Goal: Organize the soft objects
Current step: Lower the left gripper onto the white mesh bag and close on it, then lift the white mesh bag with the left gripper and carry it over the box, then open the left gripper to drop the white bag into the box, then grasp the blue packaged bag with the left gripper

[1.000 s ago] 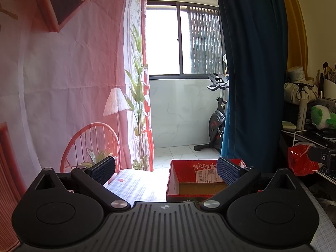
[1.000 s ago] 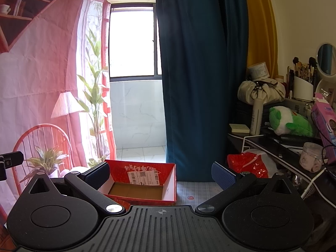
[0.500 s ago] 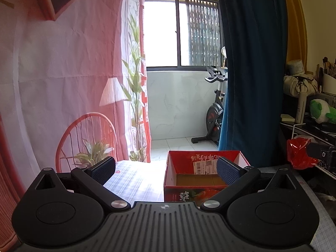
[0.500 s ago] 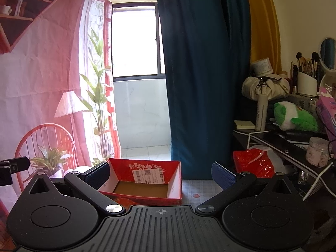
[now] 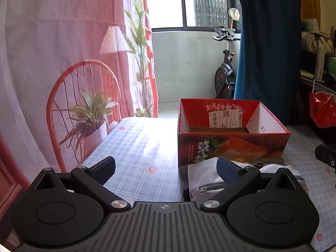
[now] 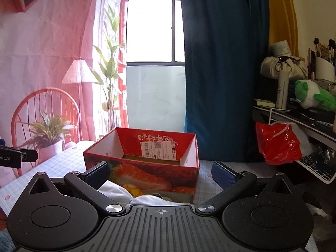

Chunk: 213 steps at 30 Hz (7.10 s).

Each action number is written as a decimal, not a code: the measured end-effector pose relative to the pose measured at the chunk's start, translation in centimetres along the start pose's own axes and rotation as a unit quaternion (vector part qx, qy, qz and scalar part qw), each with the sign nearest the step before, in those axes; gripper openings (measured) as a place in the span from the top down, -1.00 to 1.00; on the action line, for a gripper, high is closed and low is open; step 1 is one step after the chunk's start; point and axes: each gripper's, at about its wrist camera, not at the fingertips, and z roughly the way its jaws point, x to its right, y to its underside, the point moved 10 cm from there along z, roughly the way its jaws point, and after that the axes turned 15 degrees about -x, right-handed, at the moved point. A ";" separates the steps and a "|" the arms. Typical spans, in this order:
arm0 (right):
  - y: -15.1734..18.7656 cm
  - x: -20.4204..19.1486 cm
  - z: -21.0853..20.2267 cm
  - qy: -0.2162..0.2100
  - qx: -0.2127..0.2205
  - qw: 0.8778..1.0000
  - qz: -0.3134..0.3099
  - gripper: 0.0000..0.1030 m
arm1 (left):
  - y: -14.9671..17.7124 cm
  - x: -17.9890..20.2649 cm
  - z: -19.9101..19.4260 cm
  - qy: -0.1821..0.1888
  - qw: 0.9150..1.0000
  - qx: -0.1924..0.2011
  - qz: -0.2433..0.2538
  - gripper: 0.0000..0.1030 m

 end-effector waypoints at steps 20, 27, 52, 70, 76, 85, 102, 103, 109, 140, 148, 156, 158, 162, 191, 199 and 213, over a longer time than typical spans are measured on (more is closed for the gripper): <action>7.3 3.5 9.2 -0.018 -0.106 0.992 0.062 -0.53 | 2.0 5.1 10.7 0.067 0.997 -0.044 0.020 -0.98; 9.3 2.9 11.4 -0.053 -0.129 0.988 0.072 -0.47 | 4.0 7.5 14.1 0.057 0.995 -0.057 0.050 -1.00; 9.6 3.5 11.7 -0.073 -0.119 0.986 0.094 -0.32 | 6.1 6.7 15.7 0.120 0.988 -0.084 0.042 -0.98; 7.6 2.4 10.0 -0.122 -0.092 0.984 0.093 0.87 | 4.4 7.6 12.4 0.181 0.981 -0.045 0.053 0.55; 6.3 1.6 8.9 -0.122 -0.079 0.987 0.074 0.85 | 3.1 6.8 10.5 0.181 0.982 -0.023 0.045 0.57; 8.7 3.1 11.1 -0.096 -0.124 0.983 0.097 0.24 | 5.1 6.3 11.5 0.172 0.983 -0.048 0.033 0.55; 10.3 2.9 13.4 -0.107 -0.138 0.978 0.110 0.09 | 7.1 5.7 13.4 0.178 0.982 -0.060 0.010 0.18; 10.3 2.9 13.4 -0.109 -0.138 0.978 0.109 0.11 | 7.2 5.7 13.5 0.180 0.982 -0.061 0.007 0.18; 10.0 3.0 12.9 -0.125 -0.135 0.976 0.114 0.64 | 6.6 5.9 12.7 0.186 0.981 -0.043 0.020 0.52; -9.5 2.9 10.3 -0.128 0.031 0.991 0.006 0.91 | -9.6 4.9 8.7 0.206 0.975 0.081 -0.011 0.65; -10.3 2.2 17.4 -0.093 -0.019 0.995 -0.025 0.91 | -11.1 5.8 14.3 0.184 0.982 0.038 -0.022 0.65; -9.4 2.4 20.3 -0.096 -0.059 0.993 -0.022 0.91 | -15.1 5.5 14.0 0.166 0.985 0.045 0.023 0.65; -9.8 2.2 20.7 -0.102 -0.060 0.993 -0.015 0.91 | -16.4 5.5 13.5 0.159 0.985 0.058 0.037 0.65; -9.7 2.1 22.1 -0.099 -0.082 0.992 -0.013 0.91 | -16.8 6.4 16.0 0.164 0.984 0.002 0.063 0.64; -5.5 2.4 19.4 -0.073 -0.147 0.986 -0.005 -0.01 | -11.0 8.1 14.6 0.163 0.980 -0.045 0.103 -0.65; -1.5 1.9 13.4 -0.101 -0.131 0.986 0.001 -0.80 | -5.6 8.5 10.2 0.183 0.978 -0.030 0.095 -0.66; 12.8 4.4 11.1 -0.081 -0.252 0.962 0.072 -0.99 | 5.2 9.7 11.3 0.221 0.969 -0.094 0.065 -0.62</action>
